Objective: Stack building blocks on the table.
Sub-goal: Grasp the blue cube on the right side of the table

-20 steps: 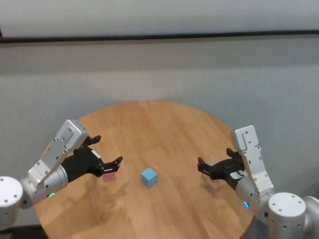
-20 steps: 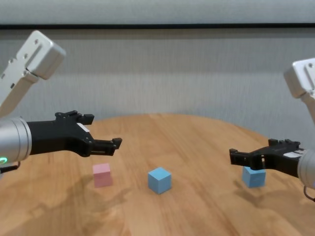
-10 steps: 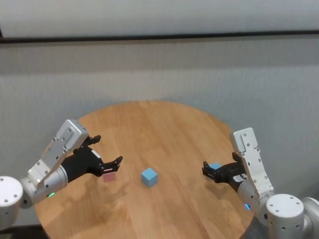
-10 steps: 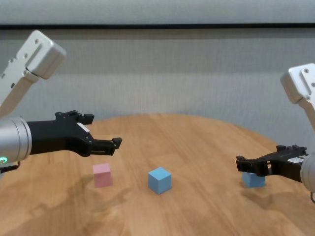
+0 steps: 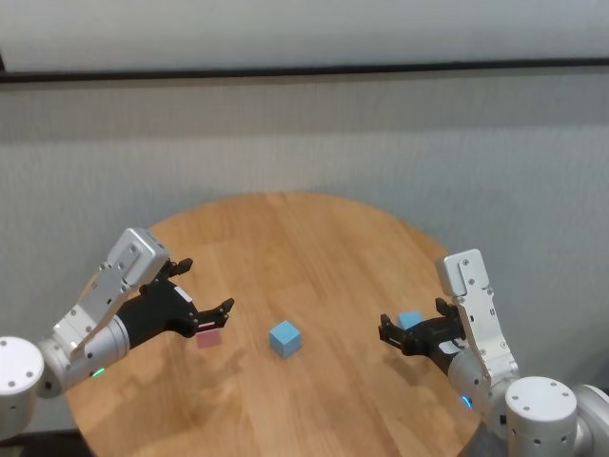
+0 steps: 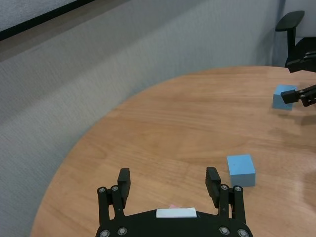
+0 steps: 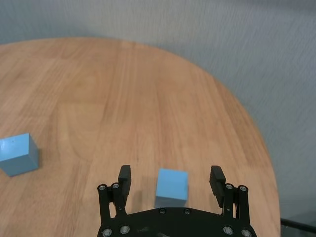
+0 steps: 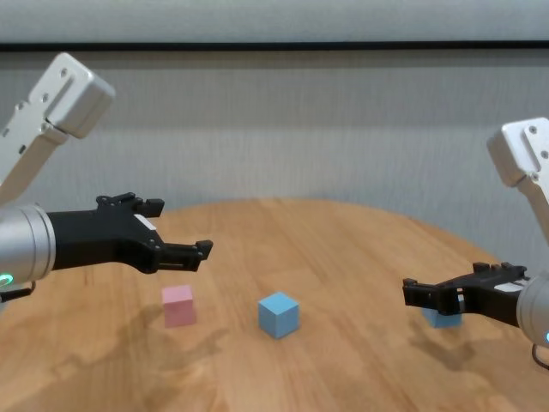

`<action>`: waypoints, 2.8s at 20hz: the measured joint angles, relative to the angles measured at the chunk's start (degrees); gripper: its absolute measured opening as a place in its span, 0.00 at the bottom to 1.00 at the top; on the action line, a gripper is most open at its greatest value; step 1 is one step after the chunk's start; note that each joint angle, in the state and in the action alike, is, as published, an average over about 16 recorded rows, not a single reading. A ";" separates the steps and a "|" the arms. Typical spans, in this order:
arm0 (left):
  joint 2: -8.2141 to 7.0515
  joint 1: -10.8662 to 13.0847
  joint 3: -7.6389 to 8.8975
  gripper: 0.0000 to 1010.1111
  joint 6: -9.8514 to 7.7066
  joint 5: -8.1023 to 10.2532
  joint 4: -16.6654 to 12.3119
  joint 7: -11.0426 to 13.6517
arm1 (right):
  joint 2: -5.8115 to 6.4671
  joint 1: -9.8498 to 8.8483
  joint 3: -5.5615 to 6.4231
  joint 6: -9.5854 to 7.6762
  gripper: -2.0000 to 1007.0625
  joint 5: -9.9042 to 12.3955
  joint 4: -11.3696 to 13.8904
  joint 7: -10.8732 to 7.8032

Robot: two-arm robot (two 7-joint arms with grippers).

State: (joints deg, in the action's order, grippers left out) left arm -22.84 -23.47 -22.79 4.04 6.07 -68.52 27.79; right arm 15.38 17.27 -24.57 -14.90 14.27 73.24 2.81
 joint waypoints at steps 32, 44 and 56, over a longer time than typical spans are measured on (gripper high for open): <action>0.00 0.00 0.00 0.99 0.00 0.00 0.00 0.00 | -3.13 0.11 1.86 -0.04 1.00 -3.94 -3.78 -1.95; 0.00 0.00 0.00 0.99 0.00 0.00 0.00 0.00 | -4.30 0.85 2.60 1.12 1.00 -5.65 -5.88 -3.02; 0.00 0.00 0.00 0.99 0.00 0.00 0.00 0.00 | -5.55 1.29 3.90 1.67 1.00 -6.74 -7.46 -3.88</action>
State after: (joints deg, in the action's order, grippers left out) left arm -22.83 -23.47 -22.79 4.04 6.07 -68.51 27.79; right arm 9.84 18.56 -20.68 -13.23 7.54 65.78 -1.07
